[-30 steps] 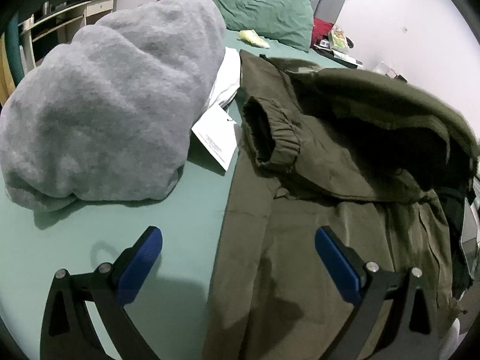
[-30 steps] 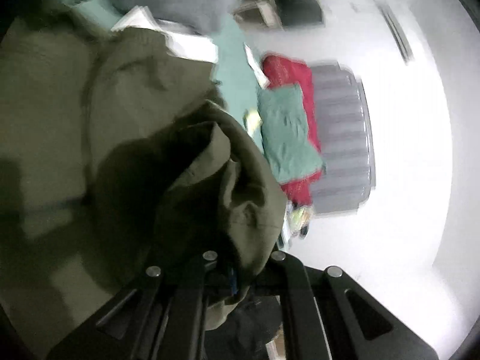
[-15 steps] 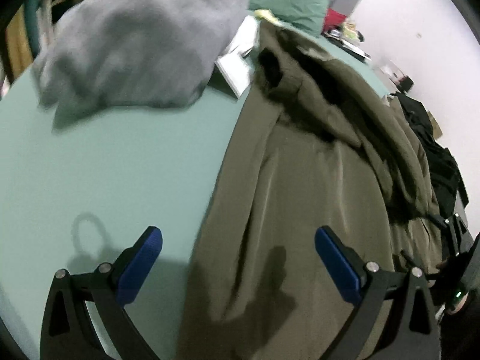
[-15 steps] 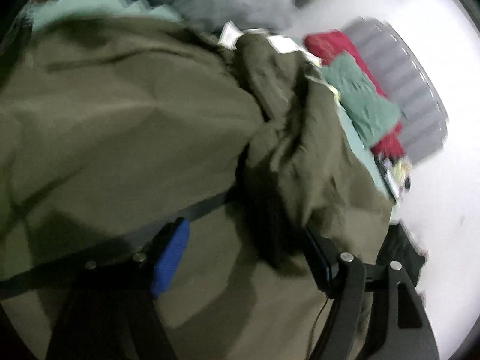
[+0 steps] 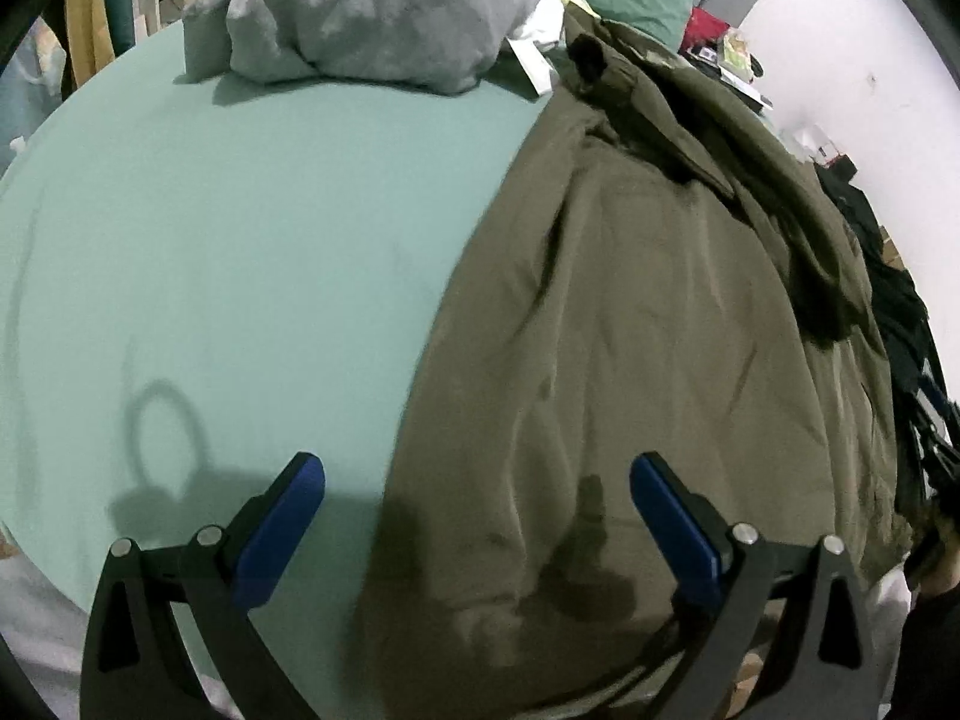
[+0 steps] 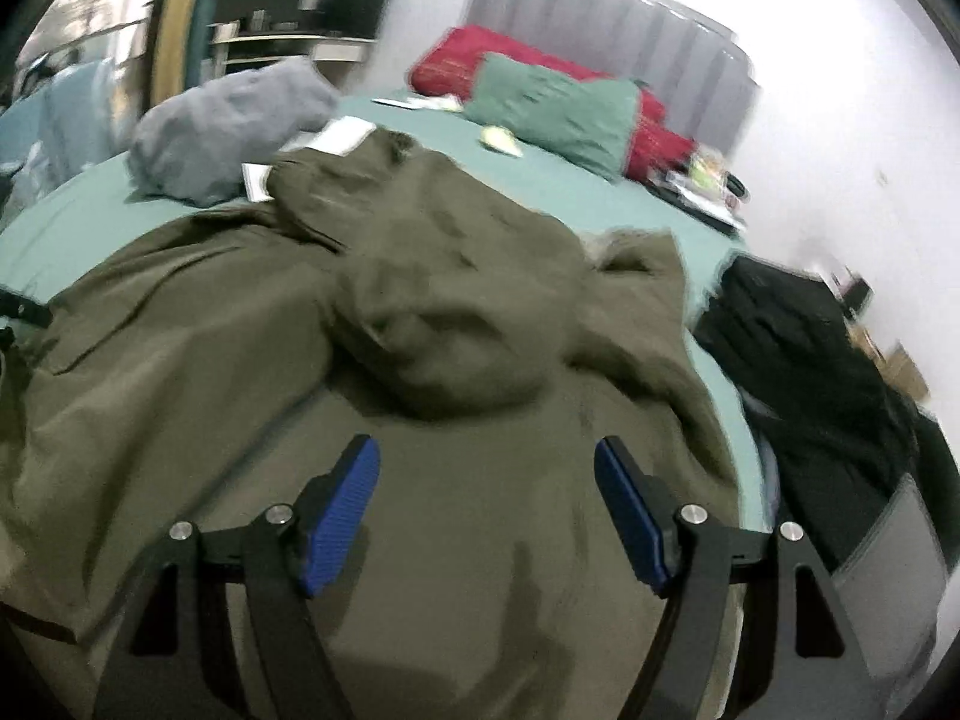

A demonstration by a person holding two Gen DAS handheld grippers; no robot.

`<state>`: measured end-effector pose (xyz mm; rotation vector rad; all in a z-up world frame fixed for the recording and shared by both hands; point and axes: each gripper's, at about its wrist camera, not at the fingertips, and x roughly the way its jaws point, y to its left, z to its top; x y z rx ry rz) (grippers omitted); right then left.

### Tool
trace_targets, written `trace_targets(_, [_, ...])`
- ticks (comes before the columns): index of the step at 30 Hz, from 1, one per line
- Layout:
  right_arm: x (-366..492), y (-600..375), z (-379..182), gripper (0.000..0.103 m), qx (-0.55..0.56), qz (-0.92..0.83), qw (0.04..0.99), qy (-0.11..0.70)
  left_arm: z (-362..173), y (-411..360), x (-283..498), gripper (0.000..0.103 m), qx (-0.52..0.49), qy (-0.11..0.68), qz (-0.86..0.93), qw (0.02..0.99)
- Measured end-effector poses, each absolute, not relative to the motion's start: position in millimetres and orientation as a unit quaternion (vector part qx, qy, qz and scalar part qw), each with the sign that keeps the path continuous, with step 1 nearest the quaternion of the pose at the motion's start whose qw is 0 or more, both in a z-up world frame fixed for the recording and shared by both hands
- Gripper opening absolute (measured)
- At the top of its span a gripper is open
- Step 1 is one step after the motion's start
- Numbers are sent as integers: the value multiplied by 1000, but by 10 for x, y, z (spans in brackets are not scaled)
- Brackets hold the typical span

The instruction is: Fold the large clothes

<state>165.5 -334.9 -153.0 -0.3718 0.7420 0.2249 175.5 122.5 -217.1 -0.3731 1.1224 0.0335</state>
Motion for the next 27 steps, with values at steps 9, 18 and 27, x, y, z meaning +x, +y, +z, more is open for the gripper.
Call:
trace_targets(9, [1279, -4807, -1781, 74, 20, -3, 890, 455, -2214, 922, 1553, 101, -135, 525, -12, 840])
trace_targets(18, [1172, -5140, -2195, 74, 127, 37, 837, 532, -2360, 758, 1648, 101, -71, 562, 12, 824])
trace_targets(27, [1008, -4868, -2219, 29, 100, 74, 829, 546, -2331, 690, 1573, 86, -62, 558, 7, 828])
